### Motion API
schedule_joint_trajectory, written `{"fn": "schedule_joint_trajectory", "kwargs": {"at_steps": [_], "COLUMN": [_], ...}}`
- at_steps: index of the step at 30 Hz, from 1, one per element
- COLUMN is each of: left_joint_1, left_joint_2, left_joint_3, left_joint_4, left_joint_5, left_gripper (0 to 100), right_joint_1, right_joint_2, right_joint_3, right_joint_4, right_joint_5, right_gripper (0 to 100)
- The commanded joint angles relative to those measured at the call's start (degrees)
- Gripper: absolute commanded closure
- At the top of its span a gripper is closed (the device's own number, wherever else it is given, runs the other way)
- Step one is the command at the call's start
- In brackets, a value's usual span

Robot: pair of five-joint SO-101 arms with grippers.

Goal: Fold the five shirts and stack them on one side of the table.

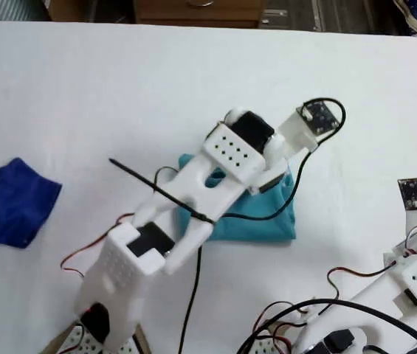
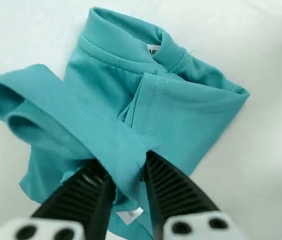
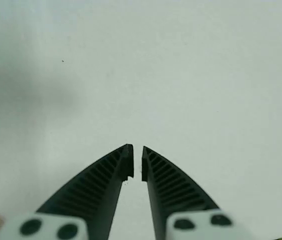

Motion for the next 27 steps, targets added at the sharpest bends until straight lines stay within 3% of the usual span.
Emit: {"fn": "schedule_joint_trajectory", "kwargs": {"at_steps": [1,6,12,18,27], "left_joint_1": [0.4,-0.6,-6.9,-14.5,-15.0], "left_joint_2": [-0.6,-1.1,-0.5,-0.5,-0.5], "left_joint_3": [-5.1,-8.3,-10.1,-1.5,9.7], "left_joint_4": [1.9,4.7,6.4,2.4,-5.9], "left_joint_5": [0.4,0.3,0.3,-0.2,-0.2], "left_gripper": [81,77,77,77,77], "right_joint_1": [0.3,0.2,0.2,0.2,0.2], "right_joint_2": [-1.7,-1.7,-1.7,-1.7,-1.9], "right_joint_3": [0.6,1.0,1.0,1.0,0.9], "right_joint_4": [-0.7,-0.8,-0.8,-0.8,-0.8], "right_joint_5": [0.1,0.1,0.1,0.1,0.1], "right_gripper": [95.7,95.7,95.7,95.7,95.7]}}
